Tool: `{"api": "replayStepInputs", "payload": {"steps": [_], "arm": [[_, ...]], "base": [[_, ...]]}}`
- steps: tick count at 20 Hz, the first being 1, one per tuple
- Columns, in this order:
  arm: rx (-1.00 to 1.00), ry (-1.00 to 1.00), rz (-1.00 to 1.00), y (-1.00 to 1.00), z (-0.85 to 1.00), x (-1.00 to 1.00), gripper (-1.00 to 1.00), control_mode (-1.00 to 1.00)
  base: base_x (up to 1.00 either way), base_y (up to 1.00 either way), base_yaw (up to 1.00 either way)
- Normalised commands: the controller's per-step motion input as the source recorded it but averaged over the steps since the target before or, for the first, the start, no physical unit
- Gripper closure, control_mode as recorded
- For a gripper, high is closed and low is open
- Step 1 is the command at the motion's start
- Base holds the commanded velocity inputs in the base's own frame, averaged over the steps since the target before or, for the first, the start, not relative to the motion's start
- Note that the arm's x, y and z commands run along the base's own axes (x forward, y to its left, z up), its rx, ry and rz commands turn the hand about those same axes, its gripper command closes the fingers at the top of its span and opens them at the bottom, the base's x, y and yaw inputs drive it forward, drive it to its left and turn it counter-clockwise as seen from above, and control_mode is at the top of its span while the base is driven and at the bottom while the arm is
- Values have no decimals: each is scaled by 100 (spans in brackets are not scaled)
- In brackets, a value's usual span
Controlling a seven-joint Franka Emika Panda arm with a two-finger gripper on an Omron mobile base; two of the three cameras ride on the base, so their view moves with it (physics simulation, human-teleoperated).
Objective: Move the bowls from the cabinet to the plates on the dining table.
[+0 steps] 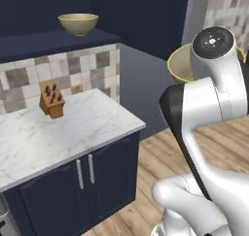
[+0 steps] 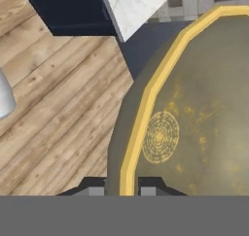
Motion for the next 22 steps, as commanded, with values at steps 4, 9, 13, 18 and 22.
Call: {"api": "replayStepInputs", "payload": {"steps": [4, 9, 13, 18, 22], "arm": [[0, 0, 0, 0, 0, 0, 100, 100], [0, 0, 0, 0, 0, 0, 100, 100], [0, 0, 0, 0, 0, 0, 100, 100], [0, 0, 0, 0, 0, 0, 100, 100], [0, 0, 0, 0, 0, 0, 100, 100]], "base": [[0, -24, -44], [0, -22, -44], [0, -26, -43], [0, -32, -40], [0, -37, -38]]}}
